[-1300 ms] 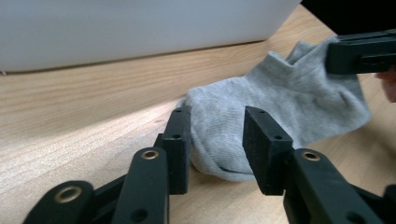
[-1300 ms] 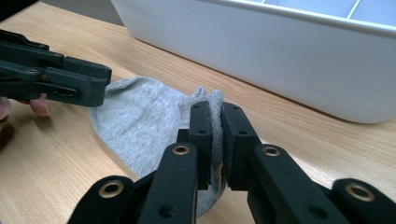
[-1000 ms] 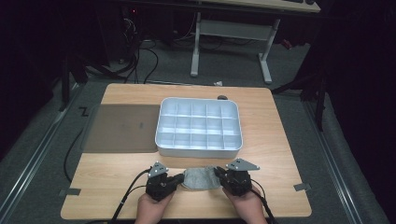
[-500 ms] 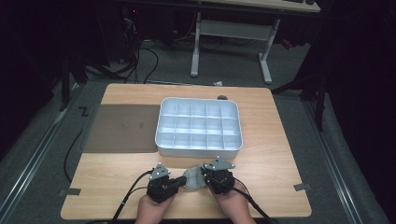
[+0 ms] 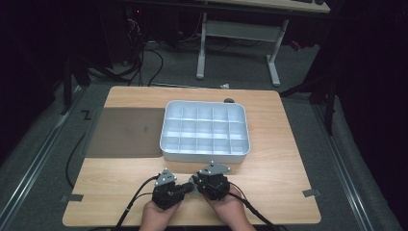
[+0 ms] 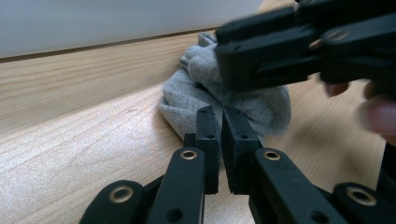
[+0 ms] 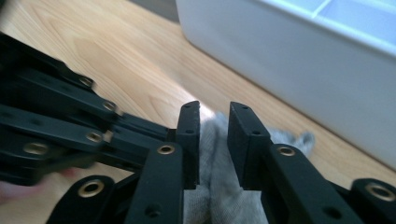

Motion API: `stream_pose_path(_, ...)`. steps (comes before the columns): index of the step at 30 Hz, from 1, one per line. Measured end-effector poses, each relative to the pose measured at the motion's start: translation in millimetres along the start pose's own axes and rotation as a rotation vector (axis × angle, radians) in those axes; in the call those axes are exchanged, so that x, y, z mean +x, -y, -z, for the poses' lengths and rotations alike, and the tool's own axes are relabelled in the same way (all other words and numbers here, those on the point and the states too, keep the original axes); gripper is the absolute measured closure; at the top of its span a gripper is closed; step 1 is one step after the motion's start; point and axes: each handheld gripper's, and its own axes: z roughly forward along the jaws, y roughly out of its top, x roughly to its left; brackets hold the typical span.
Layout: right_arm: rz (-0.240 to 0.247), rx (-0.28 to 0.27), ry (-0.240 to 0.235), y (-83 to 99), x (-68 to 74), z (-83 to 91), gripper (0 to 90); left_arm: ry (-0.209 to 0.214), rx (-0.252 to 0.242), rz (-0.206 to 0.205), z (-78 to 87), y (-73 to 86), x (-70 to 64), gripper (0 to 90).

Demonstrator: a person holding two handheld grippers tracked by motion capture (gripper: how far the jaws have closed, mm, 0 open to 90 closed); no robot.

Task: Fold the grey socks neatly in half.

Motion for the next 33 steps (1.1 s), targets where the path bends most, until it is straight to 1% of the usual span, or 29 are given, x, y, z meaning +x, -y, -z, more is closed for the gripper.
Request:
stream_pose_path(3, 0.008, -0.026, -0.015, -3.8, 1.0, 9.6, 70.5, -0.001, -0.001, -0.001, 0.0, 0.0, 0.0, 85.5)
stream_pose_path(4, 0.011, -0.032, -0.007, -4.4, 1.1, 13.4, 70.4, -0.001, -0.001, -0.001, 0.0, 0.0, 0.0, 85.4)
stream_pose_path(5, 0.011, -0.032, -0.007, -4.4, 1.1, 13.4, 70.4, -0.001, -0.001, -0.001, 0.0, 0.0, 0.0, 85.4)
stream_pose_path(6, 0.008, -0.05, 0.004, -3.9, -1.0, 21.7, 69.6, -0.002, -0.003, -0.002, 0.0, 0.2, -0.1, 85.3)
stream_pose_path(9, -0.007, -0.07, 0.025, 0.0, -6.4, 31.2, 69.1, -0.003, -0.003, -0.003, 0.0, 0.2, -0.2, 85.1)
stream_pose_path(11, -0.012, -0.069, 0.031, 2.4, -8.5, 33.8, 68.9, -0.002, -0.003, -0.003, 0.0, 0.2, -0.2, 84.8)
stream_pose_path(12, -0.03, -0.065, 0.034, 9.9, -12.4, 37.0, 68.8, -0.002, -0.003, -0.004, 0.0, 0.2, -0.2, 84.6)
stream_pose_path(15, -0.048, -0.05, 0.02, 20.4, -12.7, 37.5, 67.0, -0.002, -0.003, -0.004, 0.0, 0.2, -0.1, 84.5)
stream_pose_path(16, -0.048, -0.05, 0.02, 20.4, -12.7, 37.5, 67.0, -0.002, -0.003, -0.004, 0.0, 0.2, -0.1, 84.4)
stream_pose_path(17, -0.056, -0.038, 0.015, 26.9, -10.0, 35.8, 66.2, -0.002, -0.003, -0.004, 0.0, 0.3, -0.2, 84.3)
stream_pose_path(18, -0.053, -0.036, 0.015, 29.5, -9.4, 33.8, 66.1, -0.002, -0.003, -0.004, 0.0, 0.3, -0.2, 84.3)
stream_pose_path(21, -0.065, -0.016, 0.012, 35.0, -9.4, 26.0, 66.5, -0.003, -0.001, -0.007, 0.3, 0.4, -0.5, 84.2)
stream_pose_path(23, -0.067, 0.003, 0.017, 38.4, -9.4, 20.1, 68.9, -0.001, -0.001, -0.008, 0.5, 0.6, -0.6, 84.1)
stream_pose_path(24, -0.064, 0.008, 0.017, 40.1, -9.3, 17.2, 72.0, -0.001, -0.001, -0.008, 0.5, 0.6, -0.6, 84.1)
stream_pose_path(26, -0.061, 0.01, 0.026, 41.8, -9.0, 14.4, 82.6, 0.0, -0.001, -0.008, 0.5, 0.6, -0.6, 84.0)
stream_pose_path(27, -0.062, 0.005, 0.029, 41.9, -8.9, 13.9, 85.6, 0.001, -0.001, -0.008, 0.5, 0.6, -0.6, 83.9)
stream_pose_path(29, -0.058, -0.01, 0.039, 40.3, -8.1, 14.9, 86.6, 0.0, -0.002, -0.007, 0.3, 0.6, -0.7, 83.9)
stream_pose_path(33, -0.032, -0.042, 0.033, 32.8, -4.4, 20.1, 86.8, -0.004, 0.0, -0.009, -0.2, 0.6, -1.3, 84.0)
